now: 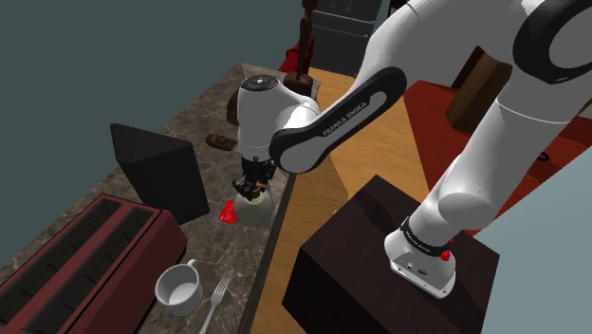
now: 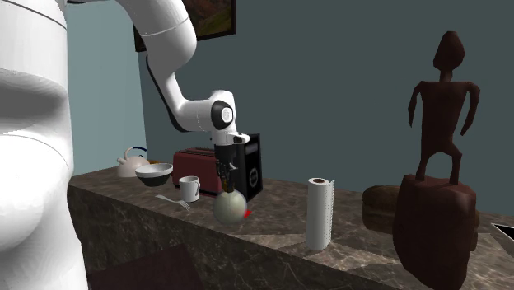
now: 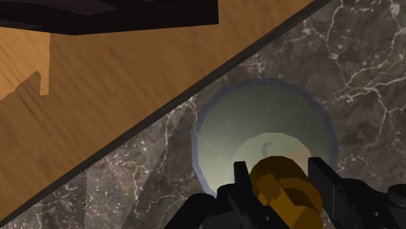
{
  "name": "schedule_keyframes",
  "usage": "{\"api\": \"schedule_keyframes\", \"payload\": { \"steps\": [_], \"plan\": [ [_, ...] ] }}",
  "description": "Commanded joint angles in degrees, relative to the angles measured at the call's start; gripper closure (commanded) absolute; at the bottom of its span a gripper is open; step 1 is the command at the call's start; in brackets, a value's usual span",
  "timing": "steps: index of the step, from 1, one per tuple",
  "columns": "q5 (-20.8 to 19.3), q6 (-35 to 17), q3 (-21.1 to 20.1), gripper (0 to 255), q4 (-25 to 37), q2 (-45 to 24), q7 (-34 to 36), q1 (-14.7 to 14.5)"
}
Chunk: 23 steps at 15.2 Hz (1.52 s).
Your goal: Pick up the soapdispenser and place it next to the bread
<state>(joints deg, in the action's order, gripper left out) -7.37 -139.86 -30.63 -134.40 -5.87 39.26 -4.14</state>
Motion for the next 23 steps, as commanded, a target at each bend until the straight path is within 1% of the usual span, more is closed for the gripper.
{"api": "schedule_keyframes", "payload": {
  "steps": [1, 11, 23],
  "plan": [
    [0.87, 1.04, -0.19, 255, 0.28, 0.95, -0.61, 0.09],
    [5.81, 8.53, -0.55, 255, 2.74, 6.99, -4.31, 0.4],
    [9.2, 17.83, 0.1, 255, 7.41, 12.37, -7.04, 0.36]
  ]
}}
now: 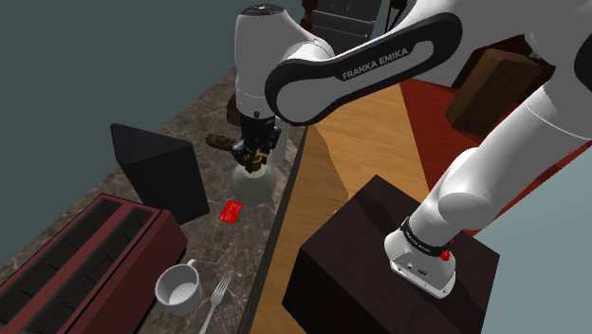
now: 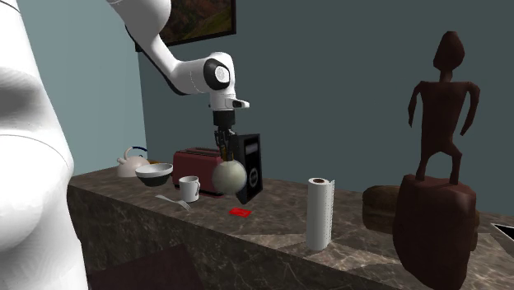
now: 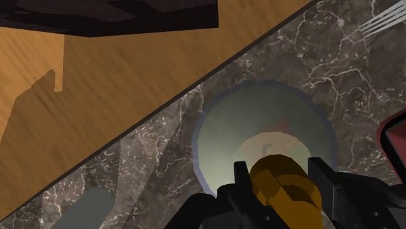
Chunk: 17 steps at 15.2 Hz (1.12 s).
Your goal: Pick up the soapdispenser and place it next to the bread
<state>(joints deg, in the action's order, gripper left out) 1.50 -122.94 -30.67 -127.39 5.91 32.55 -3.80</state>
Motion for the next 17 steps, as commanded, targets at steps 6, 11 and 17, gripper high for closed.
{"api": "schedule_keyframes", "payload": {
  "steps": [6, 11, 17],
  "plan": [
    [1.26, 5.57, 0.58, 255, 3.4, 2.47, -1.17, 0.02],
    [1.76, 9.44, 0.94, 255, 6.23, 3.65, -1.67, 0.06],
    [2.09, 14.06, 1.33, 255, 10.01, 4.58, -2.07, 0.14]
  ]
}}
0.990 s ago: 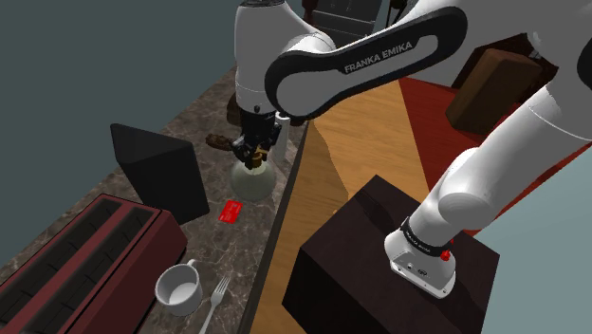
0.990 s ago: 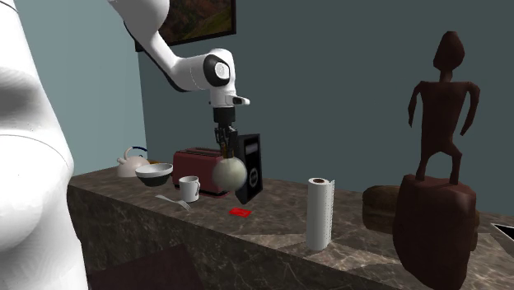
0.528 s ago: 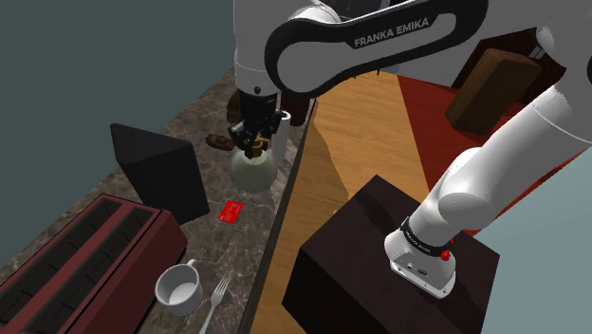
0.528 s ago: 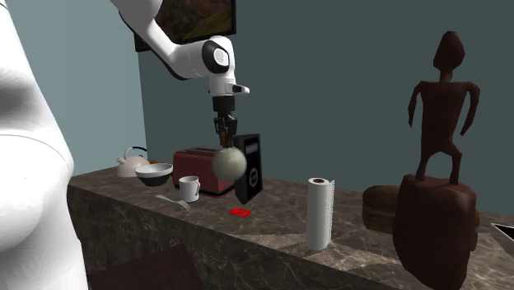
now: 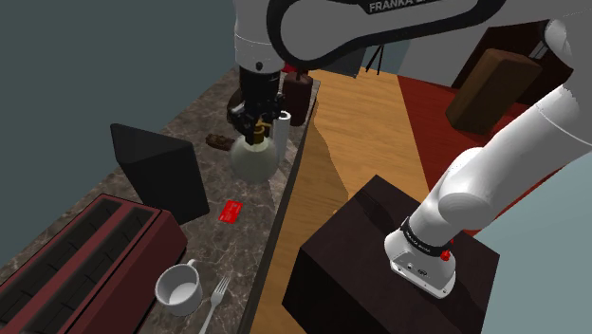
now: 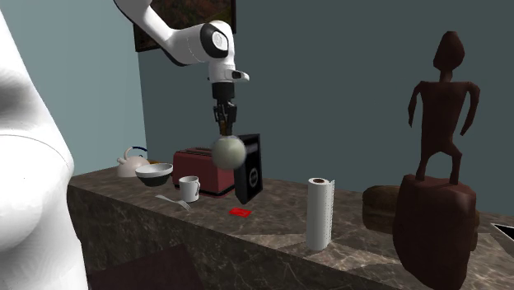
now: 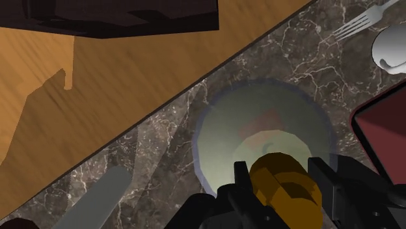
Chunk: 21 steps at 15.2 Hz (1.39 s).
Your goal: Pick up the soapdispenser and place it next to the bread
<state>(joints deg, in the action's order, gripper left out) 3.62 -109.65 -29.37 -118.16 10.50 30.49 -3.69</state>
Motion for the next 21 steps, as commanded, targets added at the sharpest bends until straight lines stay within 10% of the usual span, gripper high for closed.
{"api": "schedule_keyframes", "payload": {
  "steps": [1, 21],
  "plan": [
    [-0.01, 1.54, 0.1, 255, 1.45, 0.11, -0.06, 0.05],
    [-6.37, 5.64, 9.53, 255, 18.76, -14.14, -16.07, 8.7]
  ]
}}
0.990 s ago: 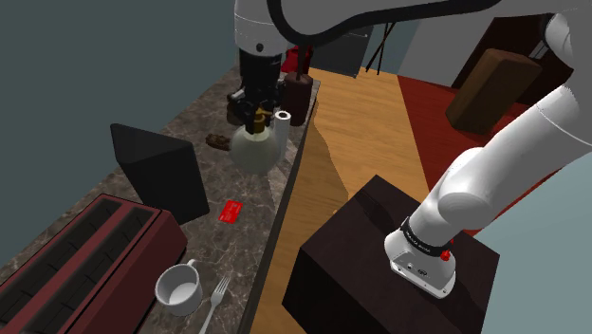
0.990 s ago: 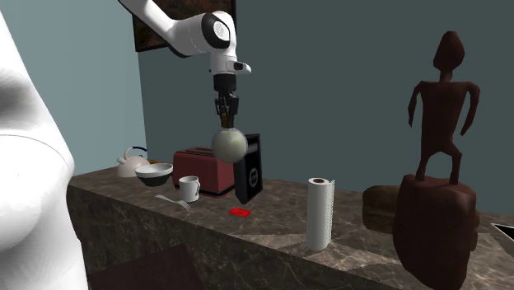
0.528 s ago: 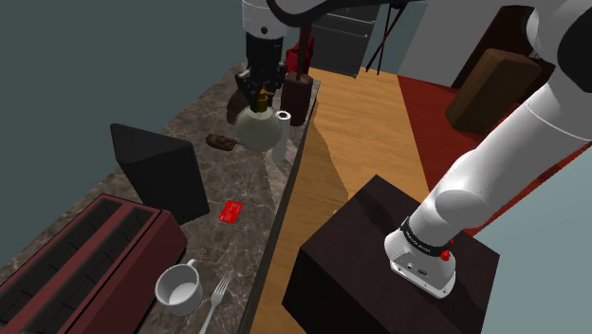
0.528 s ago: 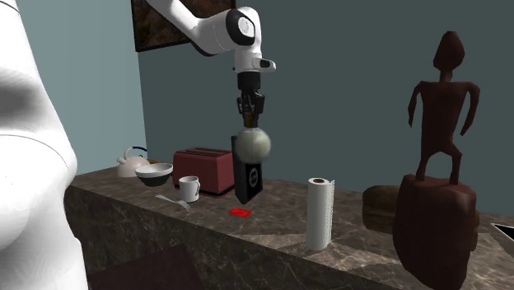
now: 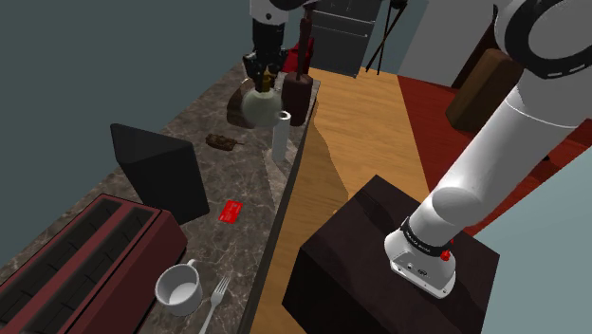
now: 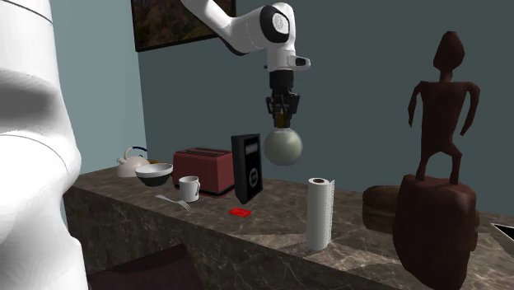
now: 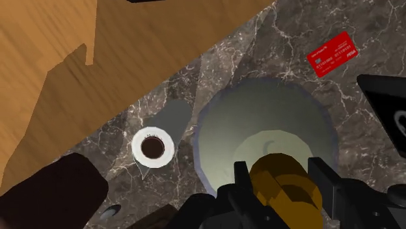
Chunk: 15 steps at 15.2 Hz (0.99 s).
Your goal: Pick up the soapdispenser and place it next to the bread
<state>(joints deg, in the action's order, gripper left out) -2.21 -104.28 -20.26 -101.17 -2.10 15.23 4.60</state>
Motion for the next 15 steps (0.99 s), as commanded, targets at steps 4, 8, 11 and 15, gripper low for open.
{"api": "schedule_keyframes", "payload": {
  "steps": [4, 8, 11, 15],
  "plan": [
    [-2.07, 1.81, 2.13, 255, 8.65, -7.04, -4.14, 2.08],
    [-3.54, 4.14, 3.65, 255, 17.25, -13.42, -7.31, 3.43],
    [-4.62, 6.63, 4.67, 255, 25.26, -18.99, -9.64, 4.17],
    [-6.18, 11.92, 6.04, 255, 40.34, -28.74, -12.95, 4.56]
  ]
}}
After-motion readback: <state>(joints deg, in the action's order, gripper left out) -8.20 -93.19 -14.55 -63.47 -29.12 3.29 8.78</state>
